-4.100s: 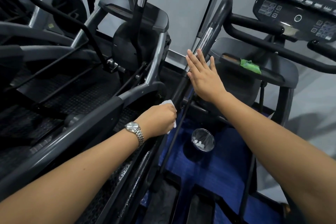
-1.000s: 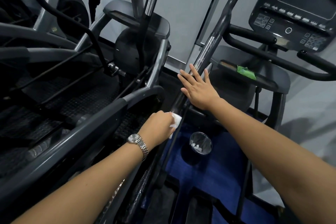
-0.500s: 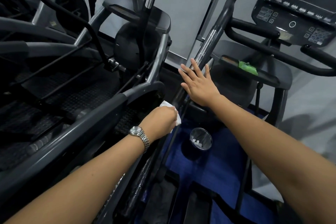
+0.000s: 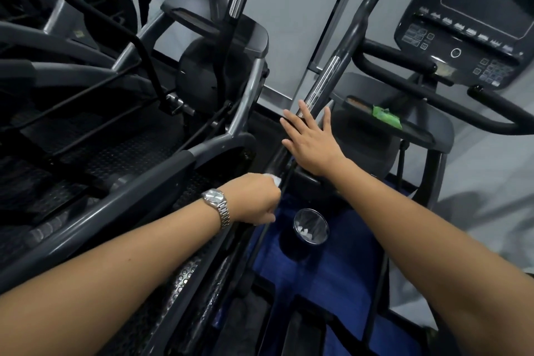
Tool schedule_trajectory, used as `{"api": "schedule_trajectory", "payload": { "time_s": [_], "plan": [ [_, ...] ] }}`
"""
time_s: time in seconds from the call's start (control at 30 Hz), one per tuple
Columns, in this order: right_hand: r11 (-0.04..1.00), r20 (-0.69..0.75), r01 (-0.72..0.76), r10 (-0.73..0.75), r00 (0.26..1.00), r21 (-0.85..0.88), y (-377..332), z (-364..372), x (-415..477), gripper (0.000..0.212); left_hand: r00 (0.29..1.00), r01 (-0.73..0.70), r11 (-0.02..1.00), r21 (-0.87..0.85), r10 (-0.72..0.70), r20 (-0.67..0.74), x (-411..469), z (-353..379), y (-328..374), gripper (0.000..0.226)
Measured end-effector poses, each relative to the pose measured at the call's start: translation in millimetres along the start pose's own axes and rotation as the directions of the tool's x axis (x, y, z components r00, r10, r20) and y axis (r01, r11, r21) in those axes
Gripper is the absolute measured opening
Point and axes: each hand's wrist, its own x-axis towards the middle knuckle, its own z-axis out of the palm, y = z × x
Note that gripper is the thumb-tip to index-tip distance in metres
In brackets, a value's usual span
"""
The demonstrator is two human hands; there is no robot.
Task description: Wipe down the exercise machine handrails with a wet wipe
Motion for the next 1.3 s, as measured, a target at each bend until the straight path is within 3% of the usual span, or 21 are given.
{"api": "schedule_trajectory", "payload": {
  "time_s": [0.37, 0.6, 0.77, 0.87, 0.97, 1.07, 1.17, 1.3],
  "plan": [
    [1.000, -0.009, -0.012, 0.012, 1.000, 0.026, -0.2, -1.4, -3.1, 0.059, 0.998, -0.036, 0.966, -0.255, 0.019, -0.068, -24.0, 23.6, -10.4, 0.019],
    [0.999, -0.001, -0.022, 0.022, 1.000, 0.031, -2.3, -1.9, -2.4, 0.058, 0.977, 0.043, 0.919, -0.391, -0.120, -0.175, -29.0, 29.9, -9.9, 0.025],
    [0.999, -0.002, -0.023, 0.023, 1.000, 0.041, -1.7, -3.4, -2.6, 0.057, 0.969, 0.017, 0.887, -0.462, -0.130, -0.212, -38.8, 31.3, -7.1, 0.012],
    [0.997, 0.001, -0.020, 0.020, 1.000, 0.077, -0.6, -5.8, -3.1, 0.056, 0.942, 0.055, 0.843, -0.535, -0.222, -0.253, -40.6, 36.3, -5.3, 0.015],
    [0.991, -0.031, -0.005, 0.009, 0.999, 0.135, 2.6, -6.9, -9.9, 0.055, 0.879, 0.115, 0.740, -0.662, -0.387, -0.280, -44.9, 41.9, -0.3, 0.035],
    [0.959, -0.213, 0.093, -0.035, 0.976, 0.268, 5.9, -3.3, -27.7, 0.042, 0.836, 0.237, 0.724, -0.648, -0.492, -0.243, -46.6, 42.1, 5.2, 0.047],
    [0.897, -0.406, 0.284, -0.133, 0.904, 0.340, -1.6, 5.5, -51.5, 0.021, 0.788, 0.332, 0.698, -0.635, -0.575, -0.221, -46.2, 40.0, 8.0, 0.055],
    [0.741, -0.433, 0.443, -0.226, 0.873, 0.506, -36.9, 7.6, -73.3, 0.017, 0.748, 0.419, 0.709, -0.566, -0.623, -0.227, -48.3, 36.6, 10.6, 0.067]
  ]
}}
